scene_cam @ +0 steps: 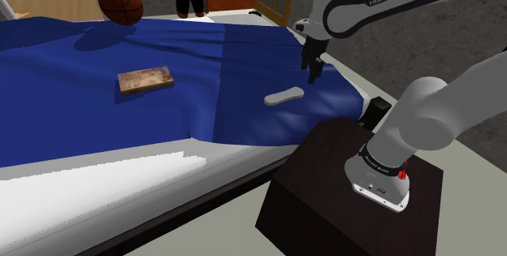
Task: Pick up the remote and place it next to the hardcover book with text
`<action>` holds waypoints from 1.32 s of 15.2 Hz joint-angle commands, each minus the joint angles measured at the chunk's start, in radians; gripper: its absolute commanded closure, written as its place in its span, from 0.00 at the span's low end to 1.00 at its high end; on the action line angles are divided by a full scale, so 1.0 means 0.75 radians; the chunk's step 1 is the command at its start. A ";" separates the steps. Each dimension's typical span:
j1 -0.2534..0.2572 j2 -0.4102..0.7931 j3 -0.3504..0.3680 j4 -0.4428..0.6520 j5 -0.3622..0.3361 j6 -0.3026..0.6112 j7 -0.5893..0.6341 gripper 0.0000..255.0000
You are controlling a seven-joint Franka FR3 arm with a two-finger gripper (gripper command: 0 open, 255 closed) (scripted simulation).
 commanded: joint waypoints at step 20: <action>0.108 0.872 -0.149 0.149 0.422 0.760 -0.862 0.00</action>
